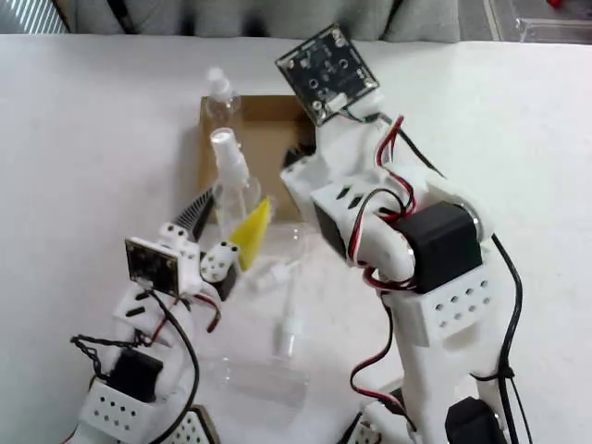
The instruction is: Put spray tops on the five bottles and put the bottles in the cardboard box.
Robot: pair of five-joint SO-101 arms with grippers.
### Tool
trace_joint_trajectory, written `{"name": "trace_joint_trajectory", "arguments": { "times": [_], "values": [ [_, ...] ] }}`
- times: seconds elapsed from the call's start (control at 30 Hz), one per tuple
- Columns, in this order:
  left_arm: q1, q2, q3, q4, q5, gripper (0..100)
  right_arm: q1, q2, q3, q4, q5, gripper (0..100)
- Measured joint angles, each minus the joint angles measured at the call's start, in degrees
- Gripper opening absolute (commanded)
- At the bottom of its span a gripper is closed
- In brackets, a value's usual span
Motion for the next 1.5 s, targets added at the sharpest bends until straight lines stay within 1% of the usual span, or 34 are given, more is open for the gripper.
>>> {"name": "trace_joint_trajectory", "arguments": {
  "times": [0.13, 0.3, 0.43, 0.63, 0.7, 0.8, 0.9, 1.17, 1.3, 1.4, 1.5],
  "values": [
    [0.0, 0.0, -1.2, 4.5, 3.0, 6, 0.0, -1.3, 2.9, 1.9, -0.2, 1.7],
    [-1.9, 0.0, -1.5, 4.7, 6.5, 6, 0.0, -4.8, 12.4, 1.1, -0.2, 1.6],
    [-4.1, 0.4, -3.6, 4.7, 9.2, 6, 0.0, -10.0, 22.5, -3.3, -0.2, 1.6],
    [-5.6, 12.7, -9.4, 4.5, 9.8, 6, -0.1, -17.8, 39.8, -14.5, -0.2, 1.6],
    [-6.9, 17.8, -10.7, 1.8, 9.8, 6, -0.1, -19.4, 45.3, -18.4, -0.2, 1.6],
    [-8.4, 24.4, -10.9, -4.7, 10.0, 6, -0.7, -21.5, 52.4, -24.4, -0.3, 1.6],
    [-9.3, 29.4, -10.9, -10.2, 10.0, 6, -3.4, -22.9, 59.1, -30.4, -0.3, 1.6],
    [-9.3, 37.6, -10.9, -19.7, 10.0, 6, -11.0, -28.9, 74.9, -44.9, -0.3, 1.8],
    [-9.3, 41.0, -10.9, -22.9, 10.0, 6, -14.5, -32.4, 83.5, -56.1, -0.3, 1.8],
    [-9.3, 41.3, -10.9, -23.3, 10.0, 6, -18.1, -34.9, 89.8, -65.4, -0.3, 1.8],
    [-9.3, 41.4, -10.9, -23.3, 10.0, 6, -20.0, -37.0, 94.2, -72.0, -0.3, 1.8]
  ]
}}
